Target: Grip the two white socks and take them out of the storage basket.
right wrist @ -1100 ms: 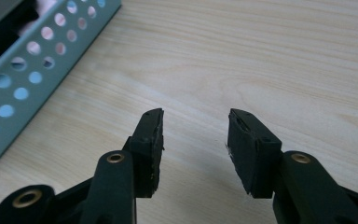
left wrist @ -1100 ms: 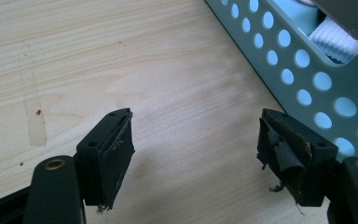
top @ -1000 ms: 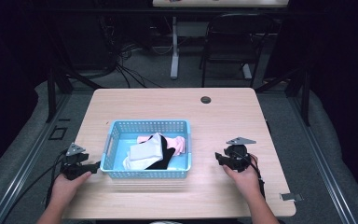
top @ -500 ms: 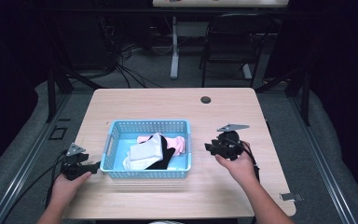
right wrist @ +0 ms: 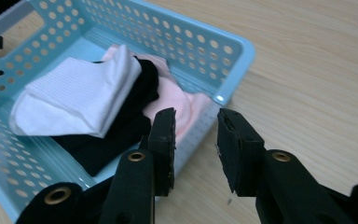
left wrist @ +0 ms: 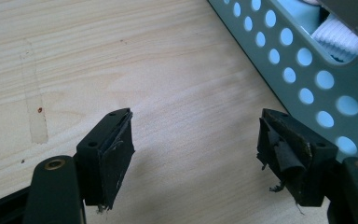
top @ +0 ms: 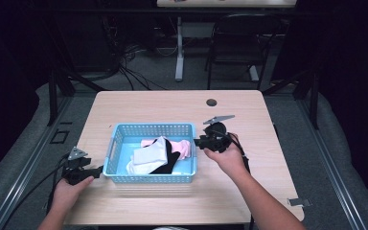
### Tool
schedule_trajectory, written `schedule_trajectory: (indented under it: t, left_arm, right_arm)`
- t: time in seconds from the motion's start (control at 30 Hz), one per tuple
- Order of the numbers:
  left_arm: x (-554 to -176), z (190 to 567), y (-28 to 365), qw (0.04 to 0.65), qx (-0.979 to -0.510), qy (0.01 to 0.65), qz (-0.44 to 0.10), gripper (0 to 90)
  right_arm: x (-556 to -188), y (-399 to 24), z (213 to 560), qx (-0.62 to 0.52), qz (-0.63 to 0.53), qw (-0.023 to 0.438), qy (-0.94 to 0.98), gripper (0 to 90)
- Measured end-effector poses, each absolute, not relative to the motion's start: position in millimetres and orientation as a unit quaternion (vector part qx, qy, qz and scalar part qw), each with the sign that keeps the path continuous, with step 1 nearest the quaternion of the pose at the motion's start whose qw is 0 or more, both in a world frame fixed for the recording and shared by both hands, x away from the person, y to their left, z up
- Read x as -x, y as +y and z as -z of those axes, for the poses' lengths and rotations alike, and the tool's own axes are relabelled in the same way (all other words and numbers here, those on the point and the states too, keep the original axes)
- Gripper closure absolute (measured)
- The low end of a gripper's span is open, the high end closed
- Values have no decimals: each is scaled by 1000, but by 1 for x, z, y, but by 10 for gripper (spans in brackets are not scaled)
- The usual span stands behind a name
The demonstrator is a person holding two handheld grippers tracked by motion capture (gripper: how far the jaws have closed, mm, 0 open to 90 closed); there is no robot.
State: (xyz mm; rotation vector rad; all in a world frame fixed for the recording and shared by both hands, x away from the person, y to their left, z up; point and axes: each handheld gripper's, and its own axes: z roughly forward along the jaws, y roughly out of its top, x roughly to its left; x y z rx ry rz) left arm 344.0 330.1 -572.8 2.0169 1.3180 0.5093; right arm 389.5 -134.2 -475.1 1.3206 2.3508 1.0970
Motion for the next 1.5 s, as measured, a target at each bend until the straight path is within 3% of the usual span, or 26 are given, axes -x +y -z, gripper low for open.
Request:
schedule_trajectory:
  t: [0.6, 1.2, 1.5]
  left_arm:
    - [-344, 572, 330, 337, -771, 504, -194, 265]
    - [-344, 571, 331, 341, -772, 501, -194, 266]
    - [-344, 571, 330, 340, -772, 501, -194, 266]
  right_arm:
    - [-424, -56, 488, -424, -348, 74, 833, 664]
    - [-444, -18, 510, -435, -316, 50, 842, 665]
    - [-445, -16, 512, -440, -324, 39, 837, 839]
